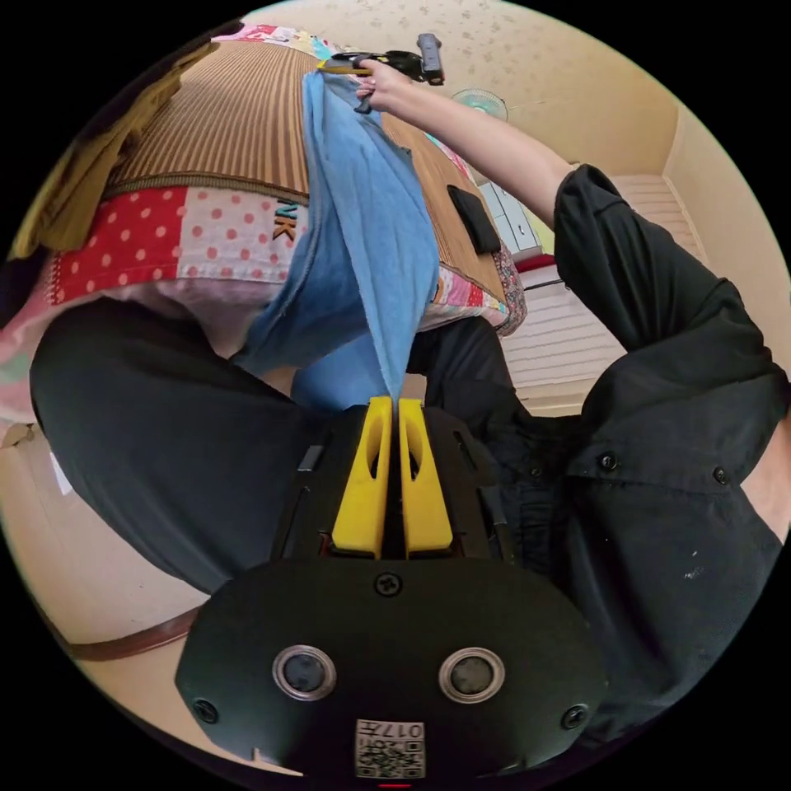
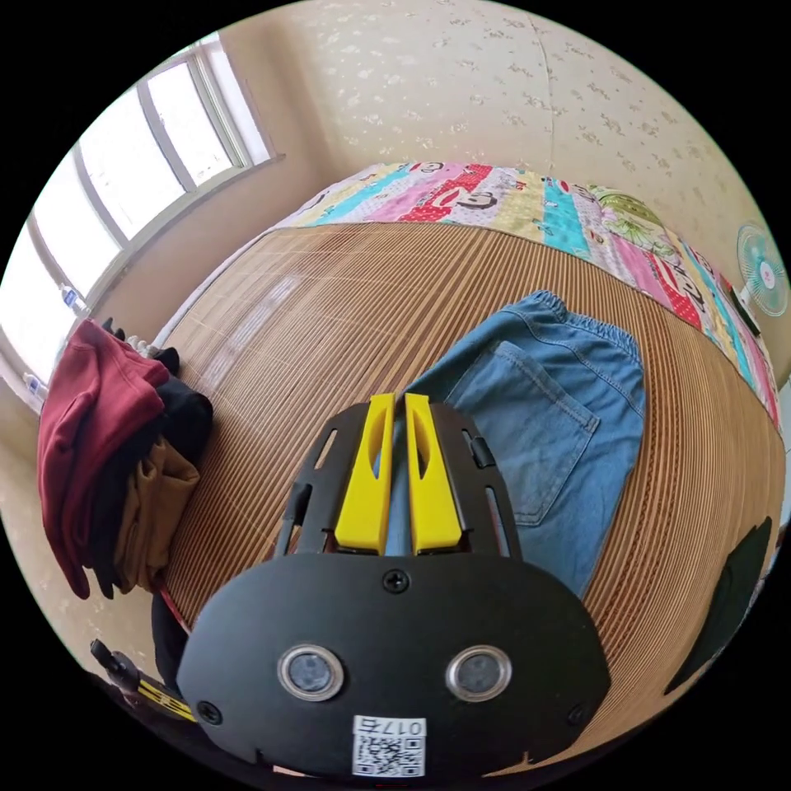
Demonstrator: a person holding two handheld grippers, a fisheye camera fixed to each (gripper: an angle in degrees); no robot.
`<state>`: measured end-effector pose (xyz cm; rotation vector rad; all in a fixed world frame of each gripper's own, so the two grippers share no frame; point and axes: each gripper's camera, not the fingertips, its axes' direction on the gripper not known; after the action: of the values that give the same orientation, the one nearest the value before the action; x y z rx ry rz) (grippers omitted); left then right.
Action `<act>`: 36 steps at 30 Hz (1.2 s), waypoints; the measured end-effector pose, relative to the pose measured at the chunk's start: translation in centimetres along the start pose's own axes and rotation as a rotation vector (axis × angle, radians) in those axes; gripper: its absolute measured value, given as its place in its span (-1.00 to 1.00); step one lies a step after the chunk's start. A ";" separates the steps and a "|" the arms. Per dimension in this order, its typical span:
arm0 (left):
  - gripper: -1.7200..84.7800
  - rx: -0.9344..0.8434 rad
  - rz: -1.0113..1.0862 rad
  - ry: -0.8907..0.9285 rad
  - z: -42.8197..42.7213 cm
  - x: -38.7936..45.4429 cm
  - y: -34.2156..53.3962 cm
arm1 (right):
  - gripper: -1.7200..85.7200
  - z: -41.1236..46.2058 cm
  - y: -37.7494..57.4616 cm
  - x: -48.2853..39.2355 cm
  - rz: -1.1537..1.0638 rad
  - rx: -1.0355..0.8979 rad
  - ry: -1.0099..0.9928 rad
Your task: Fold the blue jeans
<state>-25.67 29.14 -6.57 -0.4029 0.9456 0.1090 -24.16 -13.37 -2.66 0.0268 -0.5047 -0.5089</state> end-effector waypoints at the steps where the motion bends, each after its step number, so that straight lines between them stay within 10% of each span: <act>1: -0.92 0.016 -0.016 -0.012 -0.4 -0.2 0.3 | -0.90 -1.1 1.0 0.6 0.000 0.015 -0.039; 16: -0.81 0.400 0.079 -0.321 0.9 4.6 -6.8 | -0.86 -14.4 28.1 1.6 -0.077 -0.161 0.121; 36: -0.82 0.385 -0.015 -0.527 4.5 6.8 -3.8 | -0.79 -15.5 38.1 5.8 0.173 -0.243 -0.134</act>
<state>-17.25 26.80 -8.61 -0.0158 0.4263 0.0152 5.04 15.68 -7.99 -0.2833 -0.5677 -0.4010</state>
